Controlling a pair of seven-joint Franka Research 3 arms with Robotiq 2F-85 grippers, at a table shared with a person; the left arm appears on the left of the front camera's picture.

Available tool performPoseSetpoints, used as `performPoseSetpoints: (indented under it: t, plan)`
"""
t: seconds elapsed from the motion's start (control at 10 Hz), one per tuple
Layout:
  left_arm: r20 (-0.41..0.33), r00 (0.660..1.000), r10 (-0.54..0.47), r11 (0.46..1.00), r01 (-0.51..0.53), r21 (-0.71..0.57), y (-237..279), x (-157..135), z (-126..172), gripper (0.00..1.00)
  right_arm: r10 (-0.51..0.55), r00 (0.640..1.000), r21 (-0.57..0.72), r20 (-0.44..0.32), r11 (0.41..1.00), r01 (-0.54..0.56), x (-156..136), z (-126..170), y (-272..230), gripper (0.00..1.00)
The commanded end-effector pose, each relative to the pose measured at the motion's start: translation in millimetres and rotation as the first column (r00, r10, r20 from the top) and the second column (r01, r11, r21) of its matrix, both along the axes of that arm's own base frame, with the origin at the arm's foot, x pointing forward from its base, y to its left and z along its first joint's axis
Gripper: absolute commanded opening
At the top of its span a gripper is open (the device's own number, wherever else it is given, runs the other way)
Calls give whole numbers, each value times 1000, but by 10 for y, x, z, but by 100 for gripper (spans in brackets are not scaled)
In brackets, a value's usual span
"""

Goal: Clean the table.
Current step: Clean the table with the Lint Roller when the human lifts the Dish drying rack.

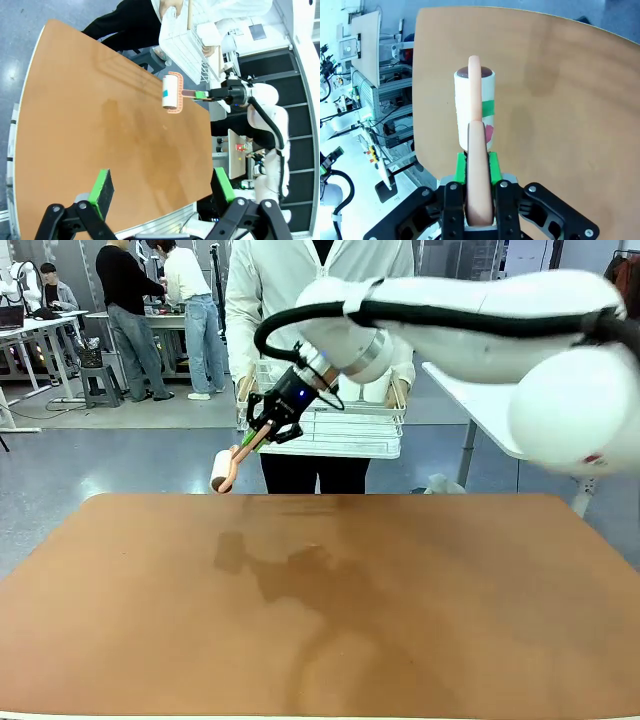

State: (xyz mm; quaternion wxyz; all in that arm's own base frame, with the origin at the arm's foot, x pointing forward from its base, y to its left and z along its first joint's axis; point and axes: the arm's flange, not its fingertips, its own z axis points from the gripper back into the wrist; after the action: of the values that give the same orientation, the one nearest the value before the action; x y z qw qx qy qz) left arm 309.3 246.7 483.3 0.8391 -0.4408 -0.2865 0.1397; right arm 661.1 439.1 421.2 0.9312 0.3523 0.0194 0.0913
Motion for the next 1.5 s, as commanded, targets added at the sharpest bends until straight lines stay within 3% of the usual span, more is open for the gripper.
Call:
performPoseSetpoints:
  t: [0.0, 0.1, 0.3, 0.4, 0.5, 1.0, 1.2, 1.3, 1.4]
  plan:
    - [23, 1000, -12, 1000, 12, -7, 16, -20, 9, 100, -22, 1000, -152, -3, 988, 22, -877, 125, -713, 21]
    - [23, 1000, -12, 1000, 12, -7, 16, -20, 9, 100, -28, 999, -198, 20, 980, 32, -1128, 297, -1104, 21]
    - [23, 1000, -12, 1000, 12, -7, 16, -20, 9, 100, -25, 994, -407, 109, 911, 67, -1517, 486, -1827, 21]
    - [23, 1000, -12, 1000, 12, -7, 16, -20, 9, 100, -6, 993, -472, 117, 880, 61, -1652, 515, -2060, 21]
    - [23, 1000, -12, 1000, 12, -7, 16, -20, 9, 100, 17, 994, -506, 110, 862, 41, -1803, 518, -2319, 21]
    - [23, 1000, -12, 1000, 12, -7, 16, -20, 9, 100, -108, 977, -531, 184, 825, 191, -2572, 386, -3264, 21]
    - [23, 1000, -12, 1000, 12, -7, 16, -20, 9, 100, -124, 969, -499, 215, 839, 218, -2557, 253, -3389, 21]
    - [23, 1000, -12, 1000, 12, -7, 16, -20, 9, 100, -121, 981, -538, 150, 823, 184, -2541, 379, -3316, 21]
    - [23, 1000, -12, 1000, 12, -7, 16, -20, 9, 100, -121, 981, -538, 150, 823, 184, -2541, 379, -3316, 21]
